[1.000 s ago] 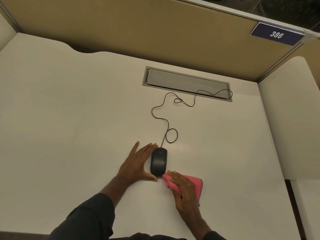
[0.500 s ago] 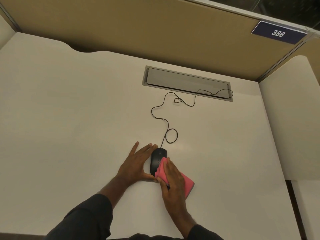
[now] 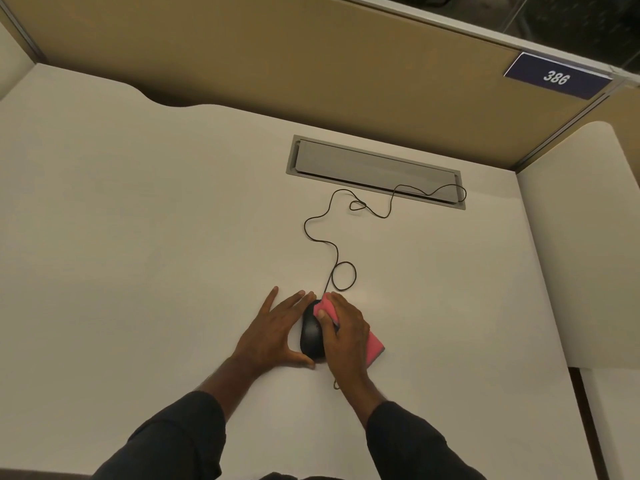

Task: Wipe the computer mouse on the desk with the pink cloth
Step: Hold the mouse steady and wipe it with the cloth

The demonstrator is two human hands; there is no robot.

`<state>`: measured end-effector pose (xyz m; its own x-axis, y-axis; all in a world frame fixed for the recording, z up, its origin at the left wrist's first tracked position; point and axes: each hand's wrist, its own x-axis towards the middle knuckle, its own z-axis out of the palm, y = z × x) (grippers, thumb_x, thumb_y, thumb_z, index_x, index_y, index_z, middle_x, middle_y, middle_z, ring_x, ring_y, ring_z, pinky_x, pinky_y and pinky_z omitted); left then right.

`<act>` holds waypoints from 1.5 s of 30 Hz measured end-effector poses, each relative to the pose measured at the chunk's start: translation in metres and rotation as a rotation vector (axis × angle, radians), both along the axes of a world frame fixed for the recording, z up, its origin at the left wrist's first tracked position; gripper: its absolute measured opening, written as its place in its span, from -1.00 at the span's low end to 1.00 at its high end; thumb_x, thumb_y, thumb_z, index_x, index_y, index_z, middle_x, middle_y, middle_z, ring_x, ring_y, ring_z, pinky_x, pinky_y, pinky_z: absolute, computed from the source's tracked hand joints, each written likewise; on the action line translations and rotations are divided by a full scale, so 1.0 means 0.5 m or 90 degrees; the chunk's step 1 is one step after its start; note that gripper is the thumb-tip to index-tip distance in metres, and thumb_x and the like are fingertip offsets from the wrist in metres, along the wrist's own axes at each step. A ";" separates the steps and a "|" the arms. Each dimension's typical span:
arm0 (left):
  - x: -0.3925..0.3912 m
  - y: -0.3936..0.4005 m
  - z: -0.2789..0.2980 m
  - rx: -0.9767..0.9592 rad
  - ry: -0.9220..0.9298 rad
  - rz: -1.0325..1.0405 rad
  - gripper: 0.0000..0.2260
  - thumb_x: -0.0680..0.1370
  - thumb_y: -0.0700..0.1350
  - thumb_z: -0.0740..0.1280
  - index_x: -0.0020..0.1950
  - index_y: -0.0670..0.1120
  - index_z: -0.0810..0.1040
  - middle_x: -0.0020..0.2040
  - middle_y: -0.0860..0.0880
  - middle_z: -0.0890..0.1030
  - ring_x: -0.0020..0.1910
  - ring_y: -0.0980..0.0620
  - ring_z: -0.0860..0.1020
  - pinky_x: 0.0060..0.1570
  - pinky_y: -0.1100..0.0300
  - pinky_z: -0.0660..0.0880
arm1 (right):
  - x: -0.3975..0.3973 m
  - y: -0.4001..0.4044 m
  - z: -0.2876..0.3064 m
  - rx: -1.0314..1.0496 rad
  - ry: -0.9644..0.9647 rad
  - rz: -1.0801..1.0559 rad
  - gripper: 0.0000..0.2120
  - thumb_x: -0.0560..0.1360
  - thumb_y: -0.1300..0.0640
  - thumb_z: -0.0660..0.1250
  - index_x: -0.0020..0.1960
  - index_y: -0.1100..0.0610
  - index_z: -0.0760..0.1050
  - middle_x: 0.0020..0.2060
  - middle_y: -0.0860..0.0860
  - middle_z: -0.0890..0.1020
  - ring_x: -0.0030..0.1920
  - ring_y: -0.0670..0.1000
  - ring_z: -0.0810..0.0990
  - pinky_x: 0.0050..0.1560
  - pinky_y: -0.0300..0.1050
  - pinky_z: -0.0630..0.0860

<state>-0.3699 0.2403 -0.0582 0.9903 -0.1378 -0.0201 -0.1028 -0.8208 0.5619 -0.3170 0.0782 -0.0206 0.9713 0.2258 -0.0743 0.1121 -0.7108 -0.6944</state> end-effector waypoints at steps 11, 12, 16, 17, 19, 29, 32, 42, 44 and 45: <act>0.000 0.001 -0.007 -0.053 -0.021 0.010 0.08 0.31 0.55 0.33 0.63 0.06 -0.04 0.56 0.12 0.16 0.57 0.28 0.01 0.57 -0.02 -0.17 | -0.023 0.037 0.018 -0.351 -0.124 0.173 -0.42 0.60 -0.19 0.01 0.51 0.10 0.22 0.45 0.10 0.35 0.43 0.15 0.33 0.37 0.10 0.32; 0.000 0.002 -0.010 -0.050 -0.017 0.010 0.09 0.31 0.54 0.34 0.63 0.02 0.01 0.56 0.11 0.16 0.57 0.27 0.02 0.58 -0.05 -0.15 | -0.029 0.036 0.018 -0.356 -0.138 0.185 -0.42 0.60 -0.18 0.03 0.52 0.11 0.22 0.46 0.11 0.35 0.44 0.16 0.33 0.37 0.11 0.31; 0.003 0.000 -0.015 -0.045 -0.015 0.017 0.06 0.33 0.52 0.35 0.63 0.00 0.05 0.58 0.12 0.17 0.57 0.21 0.11 0.56 -0.14 -0.04 | -0.042 0.023 0.016 -0.342 -0.172 0.243 -0.39 0.51 -0.06 0.33 0.48 0.16 0.32 0.43 0.13 0.41 0.42 0.17 0.39 0.36 0.12 0.37; 0.003 -0.001 -0.014 -0.045 -0.017 0.018 0.06 0.34 0.53 0.34 0.64 0.02 0.03 0.58 0.12 0.17 0.57 0.21 0.12 0.56 -0.14 -0.03 | -0.042 0.019 0.017 -0.332 -0.174 0.253 -0.38 0.49 -0.04 0.38 0.47 0.17 0.34 0.42 0.12 0.42 0.42 0.16 0.40 0.36 0.12 0.37; 0.003 -0.001 -0.013 -0.041 -0.016 0.018 0.05 0.34 0.54 0.33 0.63 0.02 0.03 0.58 0.12 0.16 0.57 0.21 0.11 0.57 -0.12 -0.05 | -0.037 0.009 0.019 -0.310 -0.190 0.269 -0.37 0.43 -0.02 0.45 0.43 0.17 0.40 0.39 0.11 0.47 0.39 0.14 0.44 0.34 0.12 0.39; 0.003 0.000 -0.004 -0.033 -0.066 0.000 -0.02 0.42 0.47 0.31 0.60 -0.13 0.12 0.53 -0.04 0.35 0.54 0.03 0.29 0.54 -0.17 0.01 | -0.052 -0.057 -0.028 -0.250 -0.261 0.508 -0.21 0.33 0.08 0.52 0.46 0.05 0.24 0.41 0.01 0.39 0.45 0.06 0.24 0.53 0.02 -0.17; 0.001 0.002 -0.005 -0.007 -0.062 -0.004 -0.10 0.48 0.41 0.28 0.60 -0.14 0.12 0.55 -0.03 0.30 0.55 0.04 0.25 0.54 -0.18 0.01 | -0.068 -0.070 -0.034 -0.272 -0.249 0.537 -0.05 0.29 0.04 0.56 0.54 0.07 0.12 0.41 0.00 0.34 0.43 0.06 0.26 0.53 0.03 -0.14; -0.001 0.004 -0.010 -0.012 -0.017 0.015 0.07 0.33 0.56 0.28 0.64 -0.01 0.04 0.58 0.13 0.11 0.57 0.28 -0.03 0.57 0.00 -0.21 | -0.105 -0.140 -0.042 -0.209 -0.316 0.529 -0.28 0.39 0.21 0.47 0.49 0.07 0.27 0.46 -0.01 0.35 0.49 0.07 0.27 0.46 0.08 0.13; -0.002 0.002 -0.009 -0.019 -0.018 0.022 0.08 0.32 0.58 0.28 0.64 0.02 0.01 0.58 0.14 0.11 0.57 0.31 -0.05 0.57 0.02 -0.22 | -0.109 -0.155 -0.044 -0.194 -0.328 0.511 -0.39 0.50 0.18 0.36 0.49 0.07 0.23 0.47 -0.02 0.31 0.49 0.06 0.26 0.49 0.06 0.10; -0.002 0.001 -0.009 -0.021 -0.017 0.022 0.09 0.31 0.59 0.28 0.64 0.02 0.01 0.58 0.13 0.11 0.57 0.30 -0.05 0.57 0.02 -0.22 | -0.112 -0.161 -0.048 -0.184 -0.331 0.496 -0.50 0.58 0.16 0.24 0.49 0.07 0.25 0.47 -0.03 0.31 0.49 0.06 0.27 0.50 0.05 0.10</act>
